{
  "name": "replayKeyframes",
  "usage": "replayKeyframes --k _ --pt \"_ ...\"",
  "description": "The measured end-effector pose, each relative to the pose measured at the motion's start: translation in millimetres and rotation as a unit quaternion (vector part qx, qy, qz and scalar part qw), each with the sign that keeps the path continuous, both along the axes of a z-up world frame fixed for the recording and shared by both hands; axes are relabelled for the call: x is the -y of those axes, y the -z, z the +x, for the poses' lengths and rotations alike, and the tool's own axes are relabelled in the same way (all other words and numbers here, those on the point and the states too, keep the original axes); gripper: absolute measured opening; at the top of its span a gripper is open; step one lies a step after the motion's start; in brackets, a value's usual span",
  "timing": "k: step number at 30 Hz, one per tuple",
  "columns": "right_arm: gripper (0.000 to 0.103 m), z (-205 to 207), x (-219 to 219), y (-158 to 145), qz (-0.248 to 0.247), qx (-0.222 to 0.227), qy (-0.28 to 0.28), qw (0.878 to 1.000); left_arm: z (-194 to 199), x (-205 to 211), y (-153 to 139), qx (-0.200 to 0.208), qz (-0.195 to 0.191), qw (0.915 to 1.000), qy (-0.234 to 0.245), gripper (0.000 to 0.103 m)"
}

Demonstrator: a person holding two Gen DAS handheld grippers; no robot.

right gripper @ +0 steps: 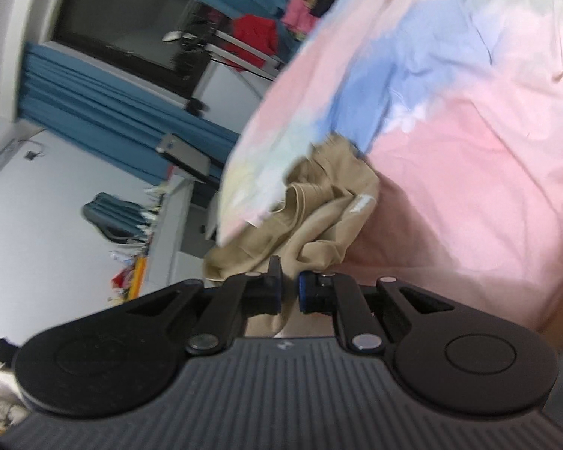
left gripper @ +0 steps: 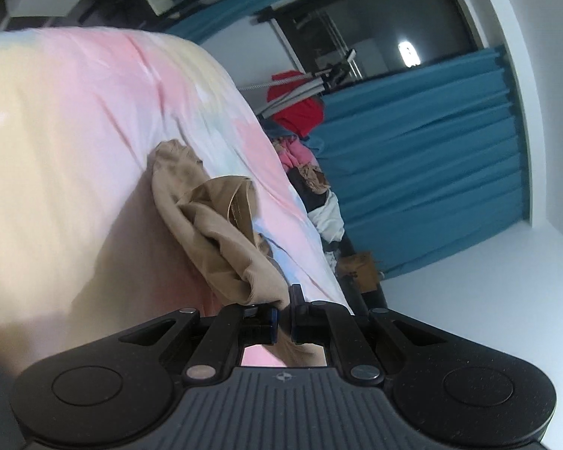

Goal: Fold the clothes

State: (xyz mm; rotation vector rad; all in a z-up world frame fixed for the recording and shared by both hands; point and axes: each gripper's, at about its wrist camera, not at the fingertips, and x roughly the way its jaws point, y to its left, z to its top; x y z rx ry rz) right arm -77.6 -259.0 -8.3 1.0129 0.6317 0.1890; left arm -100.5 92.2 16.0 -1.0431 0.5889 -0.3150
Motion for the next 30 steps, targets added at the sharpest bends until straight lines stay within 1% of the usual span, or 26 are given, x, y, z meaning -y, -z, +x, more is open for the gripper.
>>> replayKeyframes --k 3,6,8,10,14,16,18,20,21,23,27,30 --pt "0.011 -21.6 0.6 -23.2 -0.001 0.016 -0.011 1.000 -31.1 -2.2 -20.2 0.002 -0.003 0.9999 -0.013 0.006" --pt "0.011 -16.5 -0.6 -35.2 0.003 0.010 -0.009 1.000 -27.6 -1.9 -34.2 -0.006 0.002 0.9997 -0.025 0.006" --pt "0.011 0.0 -2.6 -38.4 0.002 0.008 -0.007 1.000 -15.5 -2.1 -40.0 -0.012 0.006 0.9994 -0.032 0.006" --pt "0.011 21.1 -3.1 -36.5 0.008 -0.001 -0.003 1.000 3.4 -3.6 -40.8 -0.027 0.006 0.9988 -0.039 0.006" --pt "0.011 72.4 -6.5 -24.1 0.012 -0.032 0.012 0.999 55.5 -3.7 -32.8 -0.063 0.011 0.9970 -0.043 0.007" --pt "0.011 97.7 -8.4 -13.4 0.011 -0.046 0.019 0.999 83.1 -4.0 -26.6 -0.069 0.032 0.9964 -0.037 0.007" --pt "0.012 125.7 -10.1 3.6 0.009 -0.060 0.023 0.998 112.7 -2.1 -17.0 -0.074 0.067 0.9945 -0.032 0.009" --pt "0.012 150.8 -11.3 25.8 0.013 -0.082 0.027 0.996 140.9 -5.4 4.0 -0.091 0.060 0.9935 -0.030 0.008" --pt "0.012 162.2 -11.7 36.8 0.014 -0.091 0.029 0.995 153.5 -6.8 14.7 -0.093 0.064 0.9933 -0.027 0.008" --pt "0.012 180.3 -12.2 55.8 0.015 -0.100 0.027 0.995 175.1 -7.2 33.1 -0.086 0.086 0.9924 -0.018 0.008" --pt "0.013 205.5 -13.5 82.8 -0.007 -0.097 0.017 0.995 207.9 -5.7 66.8 -0.082 0.112 0.9902 -0.003 0.010" --pt "0.013 217.9 -15.4 91.9 -0.027 -0.079 0.007 0.996 223.3 -4.3 80.3 -0.076 0.124 0.9894 -0.002 0.010"
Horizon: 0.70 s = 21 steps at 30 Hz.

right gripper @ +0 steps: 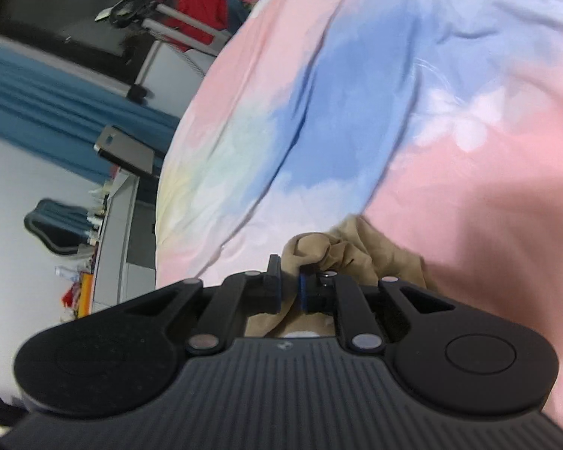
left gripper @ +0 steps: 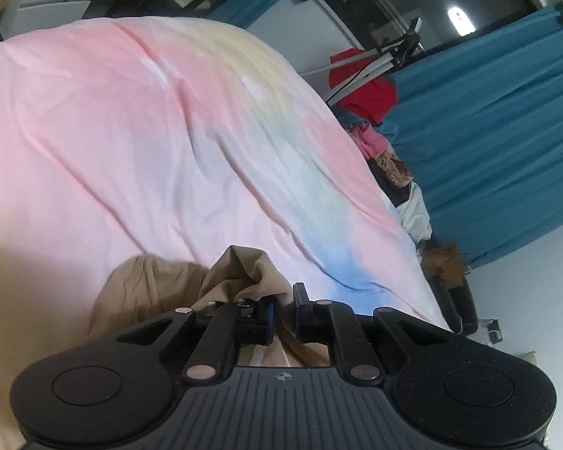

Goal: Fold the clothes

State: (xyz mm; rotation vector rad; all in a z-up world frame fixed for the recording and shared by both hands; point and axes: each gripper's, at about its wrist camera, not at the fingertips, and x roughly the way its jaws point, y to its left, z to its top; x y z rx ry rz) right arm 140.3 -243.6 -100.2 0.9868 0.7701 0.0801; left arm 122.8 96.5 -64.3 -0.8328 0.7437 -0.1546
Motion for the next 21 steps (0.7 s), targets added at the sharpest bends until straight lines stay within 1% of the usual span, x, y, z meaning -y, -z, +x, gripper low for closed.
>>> replayKeyframes --k 4,7,9,10,11,12,13,14,15,16,17,18,19,21 --pt "0.013 10.5 -5.3 -0.2 -0.034 0.031 -0.015 0.999 5.9 6.9 5.5 0.016 0.043 0.9989 0.009 0.010" --pt "0.015 10.7 -11.6 1.8 -0.057 0.038 -0.025 0.997 1.9 13.2 3.5 0.023 0.075 0.9968 0.014 0.010" --pt "0.021 7.9 -12.6 0.9 -0.060 0.040 -0.034 0.997 -2.2 15.2 1.5 0.023 0.085 0.9960 0.017 0.011" --pt "0.037 5.8 -13.3 -0.9 -0.061 0.045 -0.040 0.996 -4.3 16.6 -1.0 0.025 0.093 0.9950 0.023 0.013" --pt "0.058 2.4 -15.1 -4.5 -0.065 0.057 -0.048 0.995 -6.4 18.0 -3.5 0.027 0.102 0.9940 0.030 0.020" --pt "0.066 -2.0 -18.0 -9.1 -0.071 0.071 -0.054 0.993 -8.8 20.1 -6.7 0.031 0.112 0.9925 0.036 0.025" --pt "0.077 -6.4 -21.8 -14.2 -0.079 0.087 -0.061 0.991 -12.0 23.1 -11.2 0.039 0.126 0.9904 0.043 0.037" --pt "0.082 -11.0 -27.3 -20.0 -0.091 0.106 -0.072 0.988 -15.1 26.1 -15.7 0.047 0.139 0.9879 0.050 0.045" --pt "0.082 -15.3 -32.4 -25.8 -0.105 0.123 -0.083 0.983 -18.5 29.1 -20.0 0.056 0.151 0.9853 0.057 0.053" --pt "0.082 -19.0 -37.4 -31.4 -0.123 0.138 -0.097 0.978 -22.8 32.6 -23.8 0.070 0.165 0.9817 0.064 0.073" --pt "0.081 -22.4 -42.3 -36.3 -0.143 0.151 -0.109 0.972 -27.3 37.6 -27.4 0.085 0.184 0.9766 0.072 0.082" --pt "0.081 -24.9 -46.4 -39.3 -0.163 0.158 -0.119 0.966 -30.7 43.0 -29.9 0.096 0.208 0.9705 0.076 0.082" --pt "0.081 -25.5 -50.4 -40.9 -0.184 0.160 -0.130 0.961 -34.0 49.6 -31.9 0.102 0.238 0.9628 0.078 0.082" --pt "0.081 -25.0 -58.6 -41.0 -0.228 0.154 -0.144 0.950 -37.1 61.1 -32.0 0.104 0.284 0.9494 0.087 0.082"
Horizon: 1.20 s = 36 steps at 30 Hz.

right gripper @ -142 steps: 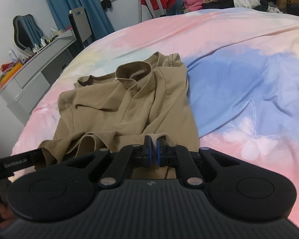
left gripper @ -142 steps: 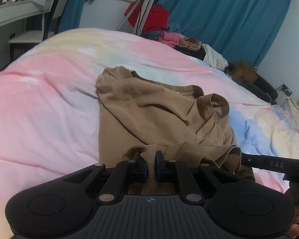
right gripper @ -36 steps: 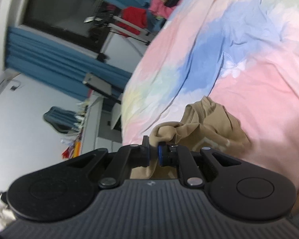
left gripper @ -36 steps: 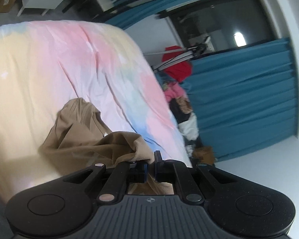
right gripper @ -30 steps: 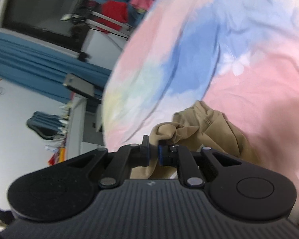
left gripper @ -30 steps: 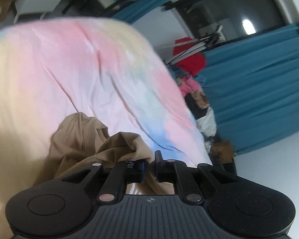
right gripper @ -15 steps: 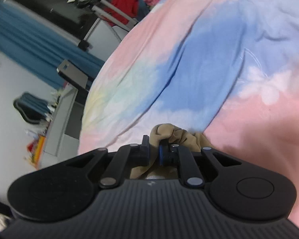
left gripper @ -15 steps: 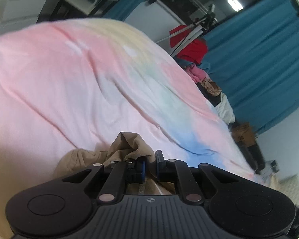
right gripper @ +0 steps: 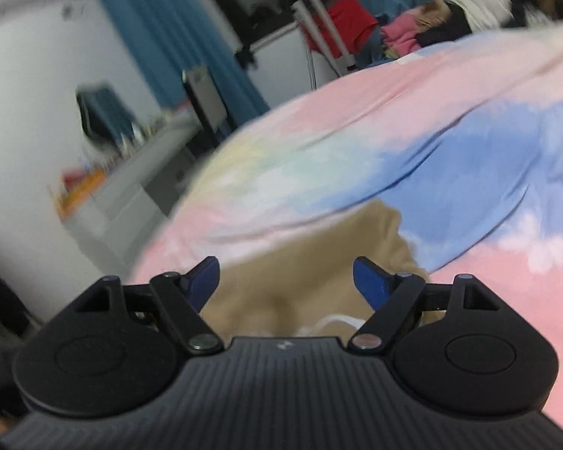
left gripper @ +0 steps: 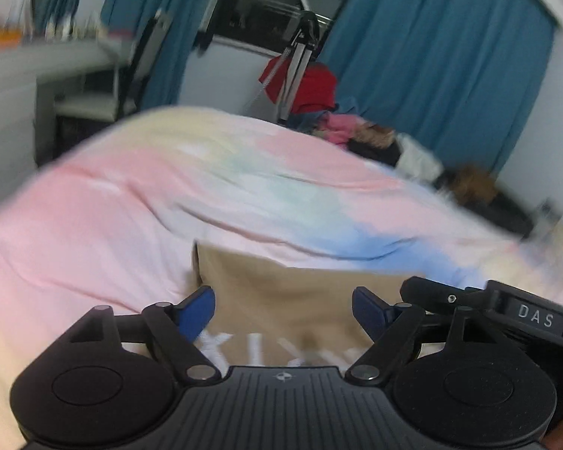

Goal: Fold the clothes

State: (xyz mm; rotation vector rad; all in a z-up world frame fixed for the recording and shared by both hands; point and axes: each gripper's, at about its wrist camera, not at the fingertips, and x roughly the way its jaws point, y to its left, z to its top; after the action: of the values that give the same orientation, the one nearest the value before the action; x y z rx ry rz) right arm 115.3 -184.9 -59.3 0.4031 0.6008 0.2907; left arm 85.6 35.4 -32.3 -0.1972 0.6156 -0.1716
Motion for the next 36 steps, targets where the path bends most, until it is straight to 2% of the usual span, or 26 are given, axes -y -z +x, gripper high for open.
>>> replayKeyframes --k 2,5,13,19,23,28,31,36 --pt "0.079 3.1 -5.7 4.1 -0.033 -0.003 -0.003 0.999 1.6 7.5 5.8 -0.011 0.029 0.9995 0.006 0.081" --pt "0.079 9.6 -11.8 13.2 -0.070 -0.010 -0.007 0.997 6.8 10.1 20.2 -0.028 0.045 0.9985 0.011 0.081" --pt "0.079 17.4 -12.9 36.0 -0.071 -0.011 -0.001 0.997 11.4 8.4 45.0 -0.028 0.061 0.9977 0.006 0.081" --pt "0.079 -0.1 -13.5 24.7 -0.082 0.005 0.009 0.997 -4.0 11.0 32.2 -0.010 0.069 0.9976 0.004 0.078" --pt "0.079 -26.5 -11.6 11.4 -0.093 0.015 0.020 0.995 -31.8 12.4 14.5 0.016 0.066 0.9977 0.004 0.079" --pt "0.079 -59.2 -9.8 2.6 -0.109 0.011 0.028 0.994 -69.1 14.7 3.0 0.030 0.083 0.9960 0.011 0.079" --pt "0.079 -74.8 -9.0 1.9 -0.121 0.007 0.030 0.992 -82.3 17.0 2.7 0.026 0.093 0.9950 0.025 0.079" --pt "0.079 -74.8 -12.8 18.1 -0.141 -0.009 0.027 0.990 -76.6 20.7 20.2 -0.012 0.109 0.9937 0.022 0.080"
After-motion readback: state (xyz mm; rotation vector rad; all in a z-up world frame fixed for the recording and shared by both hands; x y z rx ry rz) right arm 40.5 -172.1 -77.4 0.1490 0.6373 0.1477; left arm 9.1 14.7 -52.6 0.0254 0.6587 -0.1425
